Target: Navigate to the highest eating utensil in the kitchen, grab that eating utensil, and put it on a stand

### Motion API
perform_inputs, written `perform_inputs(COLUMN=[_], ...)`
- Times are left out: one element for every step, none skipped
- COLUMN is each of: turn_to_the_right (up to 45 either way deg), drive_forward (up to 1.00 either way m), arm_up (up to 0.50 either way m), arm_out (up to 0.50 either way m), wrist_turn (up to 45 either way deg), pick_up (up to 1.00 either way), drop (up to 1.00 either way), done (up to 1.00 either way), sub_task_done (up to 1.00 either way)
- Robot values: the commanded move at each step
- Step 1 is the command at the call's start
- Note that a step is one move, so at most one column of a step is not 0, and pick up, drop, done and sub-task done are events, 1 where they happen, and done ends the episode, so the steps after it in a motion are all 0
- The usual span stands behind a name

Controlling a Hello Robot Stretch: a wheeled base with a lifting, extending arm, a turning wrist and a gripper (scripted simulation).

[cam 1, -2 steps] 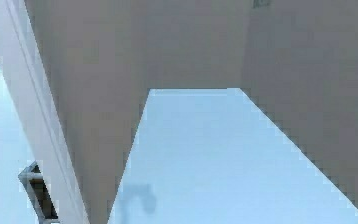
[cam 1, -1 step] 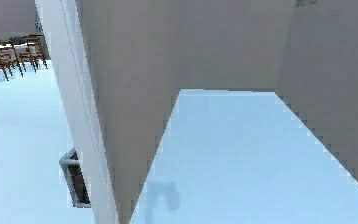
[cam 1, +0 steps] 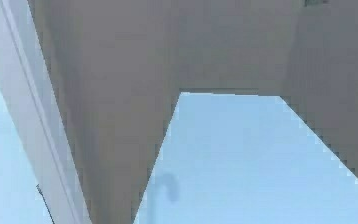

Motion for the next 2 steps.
perform_inputs(turn_to_the_right=[-45.0,-36.0], drive_forward=[0.0,0.0], arm_up=[0.0,0.0], arm_out=[0.0,0.0], wrist_turn=[0.0,0.0], pick_up=[0.0,0.0], drop=[0.0,0.0], done=[0.0,0.0], sub_task_done=[0.0,0.0])
